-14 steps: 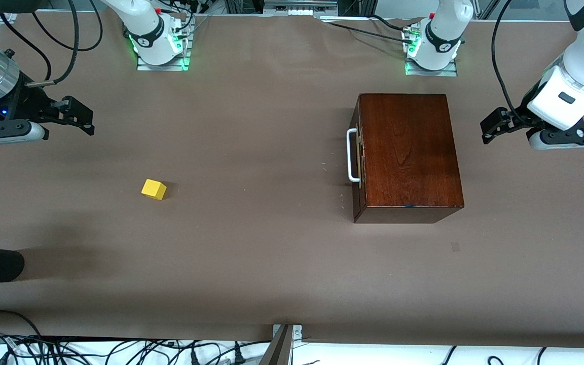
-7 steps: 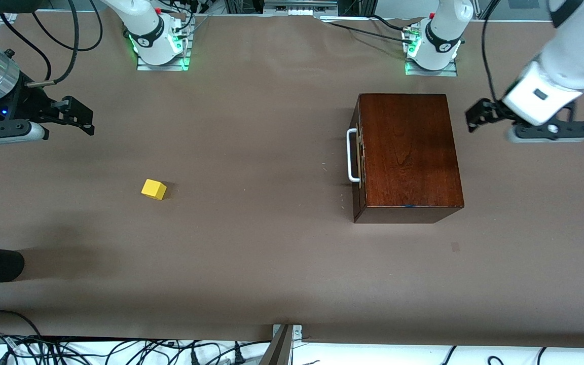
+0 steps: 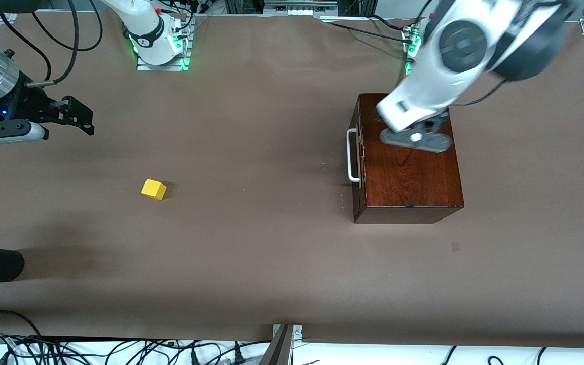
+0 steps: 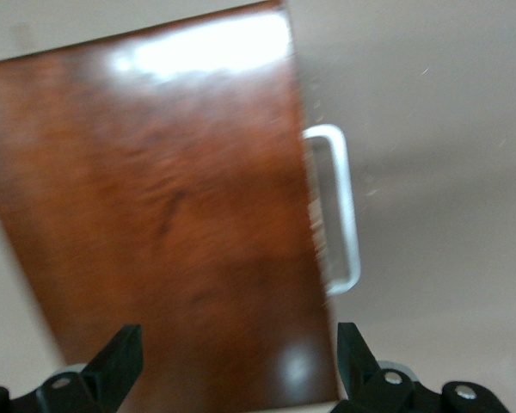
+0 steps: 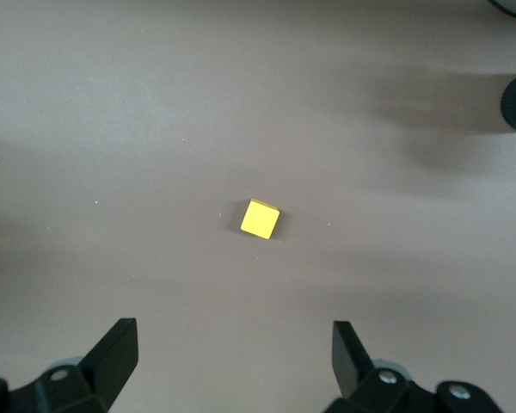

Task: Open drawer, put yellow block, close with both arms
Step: 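Reach the left gripper to the drawer handle while the right gripper approaches the cube, then pull the drawer open with the left gripper while the right gripper grasps the cube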

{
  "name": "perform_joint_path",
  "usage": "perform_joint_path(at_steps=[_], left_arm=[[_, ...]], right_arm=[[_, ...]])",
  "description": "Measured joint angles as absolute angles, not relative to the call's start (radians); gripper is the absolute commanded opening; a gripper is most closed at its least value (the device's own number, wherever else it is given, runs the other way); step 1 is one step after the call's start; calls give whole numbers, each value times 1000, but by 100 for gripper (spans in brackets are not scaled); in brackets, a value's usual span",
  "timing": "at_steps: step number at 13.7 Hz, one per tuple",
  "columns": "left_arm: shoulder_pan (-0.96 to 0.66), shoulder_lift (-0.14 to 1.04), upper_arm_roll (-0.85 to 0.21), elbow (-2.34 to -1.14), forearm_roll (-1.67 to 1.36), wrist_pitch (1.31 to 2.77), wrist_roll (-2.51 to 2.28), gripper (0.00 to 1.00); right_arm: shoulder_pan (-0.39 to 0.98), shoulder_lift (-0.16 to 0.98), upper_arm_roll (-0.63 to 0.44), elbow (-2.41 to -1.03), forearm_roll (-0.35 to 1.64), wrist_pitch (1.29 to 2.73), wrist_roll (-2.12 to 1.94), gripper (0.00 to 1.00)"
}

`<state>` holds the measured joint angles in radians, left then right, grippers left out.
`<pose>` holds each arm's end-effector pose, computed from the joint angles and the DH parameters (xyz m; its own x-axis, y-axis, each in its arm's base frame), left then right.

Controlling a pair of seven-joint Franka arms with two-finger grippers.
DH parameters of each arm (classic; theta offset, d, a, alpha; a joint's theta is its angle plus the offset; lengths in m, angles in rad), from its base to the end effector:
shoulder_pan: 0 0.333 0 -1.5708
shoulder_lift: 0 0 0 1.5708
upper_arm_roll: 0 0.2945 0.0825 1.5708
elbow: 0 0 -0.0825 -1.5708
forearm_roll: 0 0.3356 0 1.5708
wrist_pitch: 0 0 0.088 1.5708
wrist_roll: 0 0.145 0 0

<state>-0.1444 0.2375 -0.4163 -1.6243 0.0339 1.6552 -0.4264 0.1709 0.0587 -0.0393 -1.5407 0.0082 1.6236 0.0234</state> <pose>0.4755 -0.2751 0.4326 0.9718 -0.1339 -0.1942 -0.1402 -0.9899 -0.0195 0.5241 0.0711 0.5522 0.9939 0.1076 0.0241 0.1078 -0.9941 -0.0065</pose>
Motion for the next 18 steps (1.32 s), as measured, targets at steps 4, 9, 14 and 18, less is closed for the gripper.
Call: perform_joint_path(at_steps=[4,9,14,18], left_arm=[[-301,372,-419,-1588,112,1751,-658,100],[-382,463,-418,-1562,266,1751,-818,100],[-415,538,-415,-1561,386,1752,-910,100],[-415,567,-409,-1559,412,1771,-932,100]], right_arm=[[171,64,-39,-1541,9,1624,24,100],[170,168,-40,-1541,9,1655,24,100],[170,317,-40,-1545,9,1665,26,100],[169,397,-44,-1642,9,1856,48,100]])
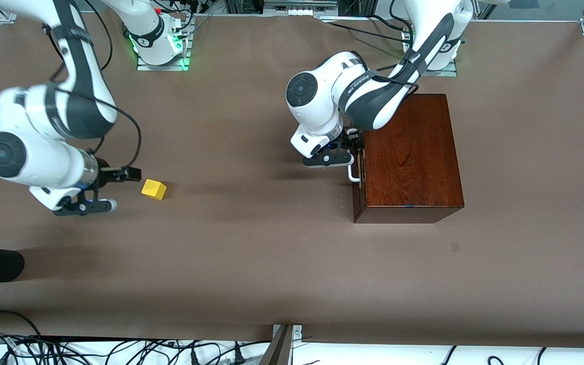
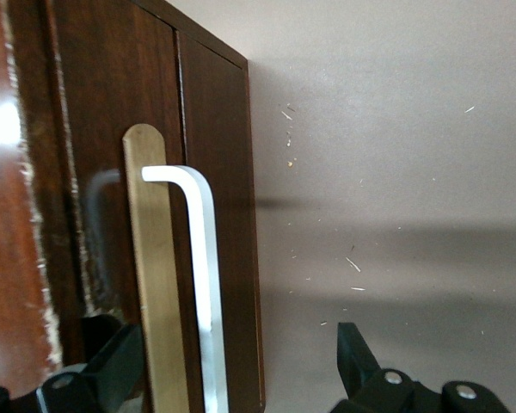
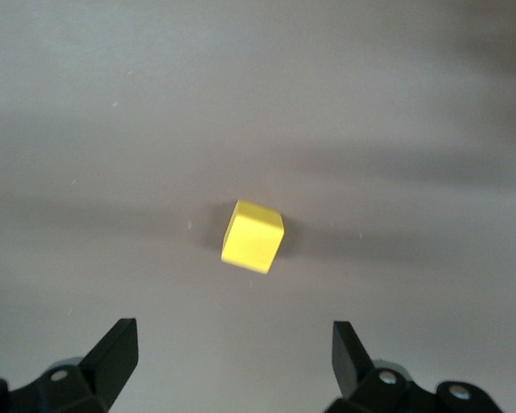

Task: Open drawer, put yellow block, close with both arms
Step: 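Pull the drawer open with the left gripper while the right gripper grasps the cube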

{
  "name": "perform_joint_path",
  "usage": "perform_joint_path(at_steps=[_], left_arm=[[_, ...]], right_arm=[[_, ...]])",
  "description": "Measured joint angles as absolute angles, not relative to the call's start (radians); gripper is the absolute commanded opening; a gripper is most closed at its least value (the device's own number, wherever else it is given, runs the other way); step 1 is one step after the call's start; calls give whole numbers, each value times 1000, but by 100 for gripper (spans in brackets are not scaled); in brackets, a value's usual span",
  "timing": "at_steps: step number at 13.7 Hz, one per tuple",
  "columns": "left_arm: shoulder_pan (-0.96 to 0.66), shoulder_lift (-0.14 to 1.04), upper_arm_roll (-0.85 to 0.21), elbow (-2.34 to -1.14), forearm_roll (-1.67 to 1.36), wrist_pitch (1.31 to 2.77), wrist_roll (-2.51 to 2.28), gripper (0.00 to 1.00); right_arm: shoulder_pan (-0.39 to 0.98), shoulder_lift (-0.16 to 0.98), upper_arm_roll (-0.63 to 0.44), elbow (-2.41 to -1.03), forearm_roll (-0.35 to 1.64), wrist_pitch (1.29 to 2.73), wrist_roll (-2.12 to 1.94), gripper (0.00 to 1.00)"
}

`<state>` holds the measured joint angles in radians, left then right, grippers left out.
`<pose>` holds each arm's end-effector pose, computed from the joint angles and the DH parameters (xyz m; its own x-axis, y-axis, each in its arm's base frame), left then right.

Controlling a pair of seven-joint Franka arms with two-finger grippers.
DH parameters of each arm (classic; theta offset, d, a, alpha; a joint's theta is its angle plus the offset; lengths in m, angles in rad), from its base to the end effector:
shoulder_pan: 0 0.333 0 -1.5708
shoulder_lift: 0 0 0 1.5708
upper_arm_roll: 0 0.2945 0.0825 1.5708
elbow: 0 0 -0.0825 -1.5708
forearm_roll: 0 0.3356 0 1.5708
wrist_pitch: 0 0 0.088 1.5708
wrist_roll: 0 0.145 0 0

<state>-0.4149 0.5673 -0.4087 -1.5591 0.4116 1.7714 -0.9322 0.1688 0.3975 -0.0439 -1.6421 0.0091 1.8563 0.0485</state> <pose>0.4580 -0.3835 0.2854 0.9979 -0.0008 -0.0641 -0.0218 -0.9445 -0.3279 0.5819 0.0762 0.3361 0.9808 0.0720 -0.1812 0.0764 -0.9969 0.0177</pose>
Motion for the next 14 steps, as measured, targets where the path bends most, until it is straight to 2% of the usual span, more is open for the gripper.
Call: perform_joint_path(at_steps=[5,9,14], left_arm=[[-415,608,-406,-1557,472,1791,-944,100],[-416,620,-407,-1553,473,1805,-961,100],[-427,662,-406,-1553,479,1822,-1009,100]], right_arm=[[167,400,-45,-1825,11,2045,174,100],[167,410,-44,-1965,12,2250,215,100],[167,462,-44,-2012,14,2340,239,100]])
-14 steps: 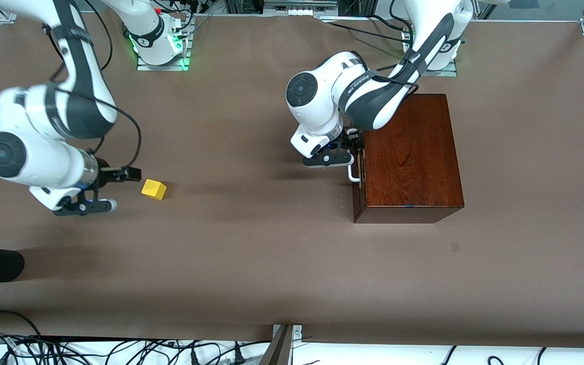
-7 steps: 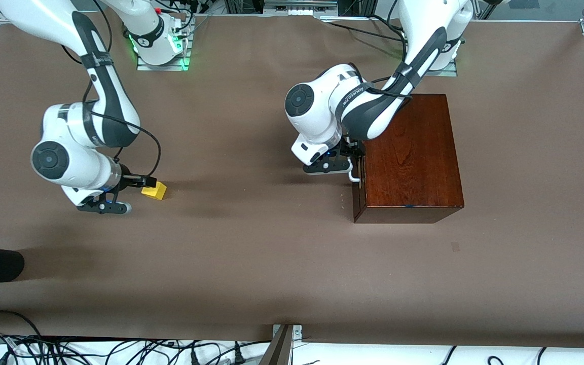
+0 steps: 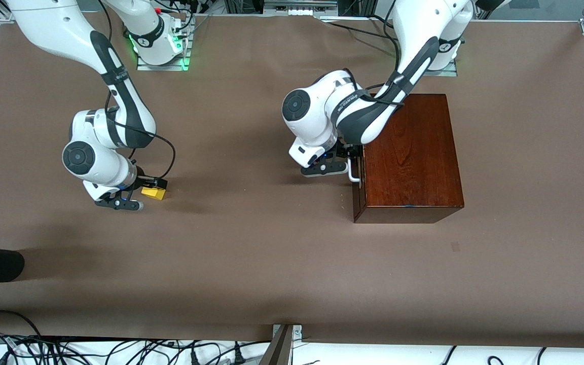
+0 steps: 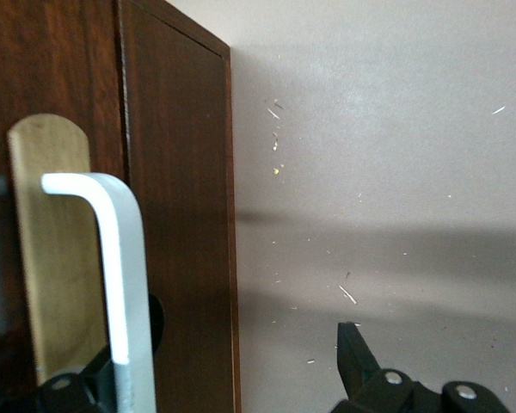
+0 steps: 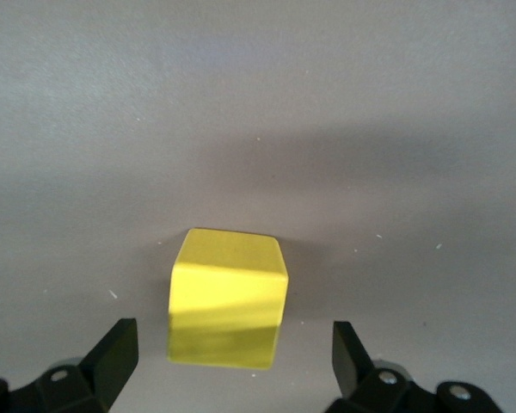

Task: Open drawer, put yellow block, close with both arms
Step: 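Pull the drawer open with the left gripper while the right gripper grasps the cube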

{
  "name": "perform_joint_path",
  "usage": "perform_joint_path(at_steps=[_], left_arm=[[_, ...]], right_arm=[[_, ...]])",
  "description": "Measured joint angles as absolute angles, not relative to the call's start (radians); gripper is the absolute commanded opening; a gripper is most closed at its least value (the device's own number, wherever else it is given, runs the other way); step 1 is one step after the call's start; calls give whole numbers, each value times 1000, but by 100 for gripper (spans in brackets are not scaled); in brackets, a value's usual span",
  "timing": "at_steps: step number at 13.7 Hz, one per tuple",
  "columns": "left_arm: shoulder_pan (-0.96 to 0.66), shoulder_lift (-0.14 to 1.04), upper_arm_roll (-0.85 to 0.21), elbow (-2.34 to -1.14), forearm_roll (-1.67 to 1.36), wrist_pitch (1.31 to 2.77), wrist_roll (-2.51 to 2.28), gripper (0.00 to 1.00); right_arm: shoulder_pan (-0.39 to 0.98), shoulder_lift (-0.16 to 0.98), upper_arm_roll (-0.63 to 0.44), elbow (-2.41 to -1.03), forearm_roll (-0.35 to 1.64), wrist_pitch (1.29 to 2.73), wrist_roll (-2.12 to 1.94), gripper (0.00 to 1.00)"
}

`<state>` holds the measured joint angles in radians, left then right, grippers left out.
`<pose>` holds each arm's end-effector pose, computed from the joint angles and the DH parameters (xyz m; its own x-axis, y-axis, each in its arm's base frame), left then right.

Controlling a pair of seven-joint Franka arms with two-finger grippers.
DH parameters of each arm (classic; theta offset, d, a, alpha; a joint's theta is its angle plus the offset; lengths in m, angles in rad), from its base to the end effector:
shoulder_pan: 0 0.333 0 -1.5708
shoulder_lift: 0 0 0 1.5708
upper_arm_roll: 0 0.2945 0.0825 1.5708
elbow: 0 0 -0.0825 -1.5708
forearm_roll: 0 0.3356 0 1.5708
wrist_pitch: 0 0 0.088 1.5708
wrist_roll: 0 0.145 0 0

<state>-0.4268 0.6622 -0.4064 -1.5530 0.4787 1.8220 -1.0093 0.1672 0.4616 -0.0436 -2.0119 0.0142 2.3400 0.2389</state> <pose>0.4605 -0.3887 0.2356 0.9987 0.0224 -0.0466 0.0042 -0.9330 -0.3598 0.5415 0.0676 0.1924 0.9842 -0.1239 -0.1263 -0.1196 -0.9920 0.0417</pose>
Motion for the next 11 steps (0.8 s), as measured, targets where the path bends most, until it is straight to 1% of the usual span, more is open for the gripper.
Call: perform_joint_path(at_steps=[3,4,6,8,11], left_arm=[[-430,669,-406,-1553,499,1824,-1018,100],[-434,669,-407,-1552,500,1826,-1022,100],[-444,669,-412,-1550,500,1862,-1028,100],[-468,669,-412,-1548,500,1919,-1045,100],[-487,670,-413,-1547,489,2007,-1090,100]], right_arm=[[167,487,-44,-2013,15,2382,240,100],[167,498,-44,-2013,15,2396,240,98],[167,515,-44,-2013,15,2413,240,88],[167,521,-44,-2013,15,2417,240,76],[167,521,-43,-2013,15,2417,241,55]])
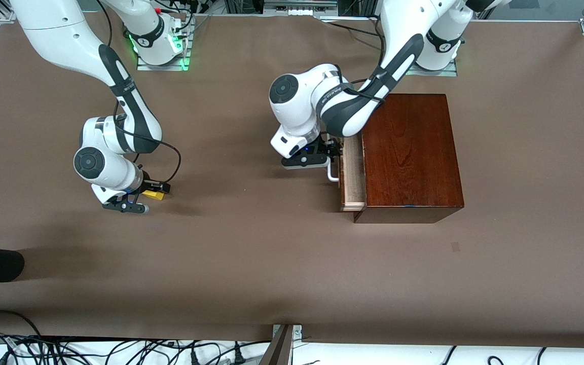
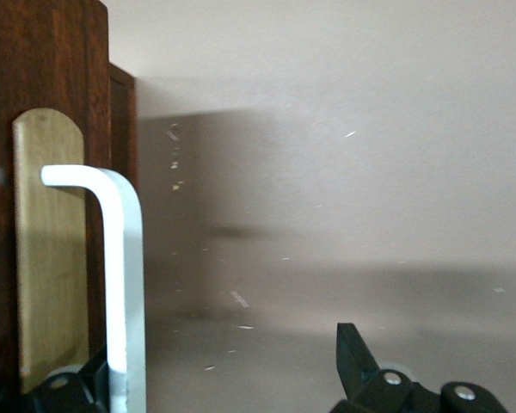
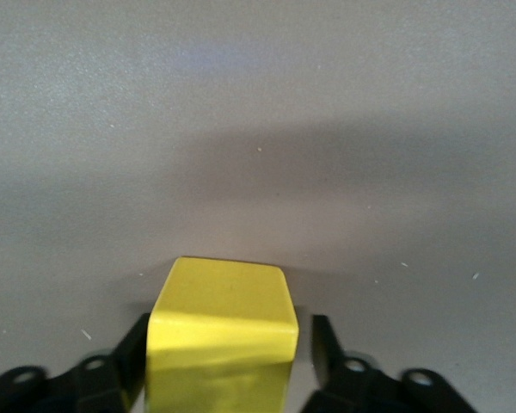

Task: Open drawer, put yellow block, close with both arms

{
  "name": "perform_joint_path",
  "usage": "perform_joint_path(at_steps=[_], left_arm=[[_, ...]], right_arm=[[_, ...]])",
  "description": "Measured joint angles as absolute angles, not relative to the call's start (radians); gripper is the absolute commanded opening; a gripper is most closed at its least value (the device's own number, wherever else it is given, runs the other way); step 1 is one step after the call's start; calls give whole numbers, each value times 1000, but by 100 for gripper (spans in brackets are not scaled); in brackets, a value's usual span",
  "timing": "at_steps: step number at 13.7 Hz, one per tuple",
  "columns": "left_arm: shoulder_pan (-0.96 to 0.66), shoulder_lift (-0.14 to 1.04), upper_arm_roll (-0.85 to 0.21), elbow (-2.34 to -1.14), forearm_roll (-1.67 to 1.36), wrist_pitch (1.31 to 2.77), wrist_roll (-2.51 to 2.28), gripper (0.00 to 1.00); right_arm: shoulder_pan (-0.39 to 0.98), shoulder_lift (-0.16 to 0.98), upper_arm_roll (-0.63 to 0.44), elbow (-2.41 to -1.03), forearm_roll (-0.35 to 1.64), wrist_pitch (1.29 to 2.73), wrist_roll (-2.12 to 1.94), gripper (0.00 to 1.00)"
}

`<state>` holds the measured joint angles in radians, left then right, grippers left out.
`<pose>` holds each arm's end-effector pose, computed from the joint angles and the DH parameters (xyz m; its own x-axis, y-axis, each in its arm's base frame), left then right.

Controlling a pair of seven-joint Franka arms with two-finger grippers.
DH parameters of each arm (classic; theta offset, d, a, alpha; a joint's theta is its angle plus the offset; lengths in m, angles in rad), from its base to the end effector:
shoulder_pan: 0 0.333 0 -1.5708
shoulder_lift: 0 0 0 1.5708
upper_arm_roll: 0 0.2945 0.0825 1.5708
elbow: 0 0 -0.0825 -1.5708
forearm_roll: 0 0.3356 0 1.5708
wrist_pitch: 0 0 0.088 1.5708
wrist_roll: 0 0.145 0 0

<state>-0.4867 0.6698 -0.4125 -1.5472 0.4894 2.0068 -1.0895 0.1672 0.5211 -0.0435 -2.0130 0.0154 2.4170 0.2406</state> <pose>0.4487 -0.4450 0.2432 0.9977 0.0037 0.0670 0.0175 -0.9783 -0.2066 0.5438 0.0676 0.1648 0.9860 -0.1256 -0.1098 -0.1219 -0.9917 0.0402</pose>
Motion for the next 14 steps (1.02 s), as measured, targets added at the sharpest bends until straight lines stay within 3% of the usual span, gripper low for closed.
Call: perform_joint_path(at_steps=[4,10,14], left_arm=[[-486,670,-412,-1525,442,2066,-1097,100],[-475,660,-411,-1488,422,2058,-1097,100],[-404,556,-413,-1450,338,1882,-988,100]], right_arm=[[167,521,-43,-2013,15,2417,239,31],[168,487,-38,-2000,15,2391,193,30],[169,408,-31,-1971,15,2309,177,30]])
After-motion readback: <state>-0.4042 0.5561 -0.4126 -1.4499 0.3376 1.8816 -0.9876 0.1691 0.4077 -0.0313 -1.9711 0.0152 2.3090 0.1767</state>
